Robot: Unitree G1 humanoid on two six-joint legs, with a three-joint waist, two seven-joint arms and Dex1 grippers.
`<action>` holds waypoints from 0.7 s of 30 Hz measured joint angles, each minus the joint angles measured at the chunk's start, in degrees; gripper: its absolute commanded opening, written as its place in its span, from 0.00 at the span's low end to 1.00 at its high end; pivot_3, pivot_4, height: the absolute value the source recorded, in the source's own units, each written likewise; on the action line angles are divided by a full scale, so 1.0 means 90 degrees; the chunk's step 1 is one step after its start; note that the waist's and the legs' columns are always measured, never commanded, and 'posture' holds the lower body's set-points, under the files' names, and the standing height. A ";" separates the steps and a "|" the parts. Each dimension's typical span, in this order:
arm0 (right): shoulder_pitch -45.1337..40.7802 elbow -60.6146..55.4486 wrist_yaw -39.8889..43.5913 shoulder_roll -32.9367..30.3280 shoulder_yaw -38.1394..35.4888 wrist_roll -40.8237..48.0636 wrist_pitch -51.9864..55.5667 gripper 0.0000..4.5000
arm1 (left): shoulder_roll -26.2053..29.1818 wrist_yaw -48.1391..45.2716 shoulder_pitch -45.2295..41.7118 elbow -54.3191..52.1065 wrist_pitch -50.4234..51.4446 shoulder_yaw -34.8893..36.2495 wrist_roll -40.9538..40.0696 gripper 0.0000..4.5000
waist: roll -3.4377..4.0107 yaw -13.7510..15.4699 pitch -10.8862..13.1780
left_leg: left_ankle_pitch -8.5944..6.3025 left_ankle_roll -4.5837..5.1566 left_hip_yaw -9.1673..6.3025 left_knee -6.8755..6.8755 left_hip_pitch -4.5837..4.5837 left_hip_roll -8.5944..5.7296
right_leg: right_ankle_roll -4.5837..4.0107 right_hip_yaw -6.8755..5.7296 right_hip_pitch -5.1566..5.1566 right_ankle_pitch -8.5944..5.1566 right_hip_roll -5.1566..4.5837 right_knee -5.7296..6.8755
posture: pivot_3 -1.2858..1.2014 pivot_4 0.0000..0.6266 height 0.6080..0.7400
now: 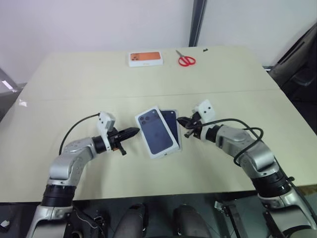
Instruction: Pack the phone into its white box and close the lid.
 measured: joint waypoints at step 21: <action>0.0050 0.0311 0.0853 0.0333 -0.0098 -0.1208 -0.0142 0.01 | -0.0737 0.0570 -0.0435 0.0301 0.0445 -0.0446 0.0328 0.00 | -0.0001 0.0130 0.0000 | 0.0002 -0.0005 -0.0001 0.0003 0.0001 -0.0004 | 0.0000 -0.0001 0.0002 0.0001 -0.0004 0.0000 | 0.52 0.24 0.95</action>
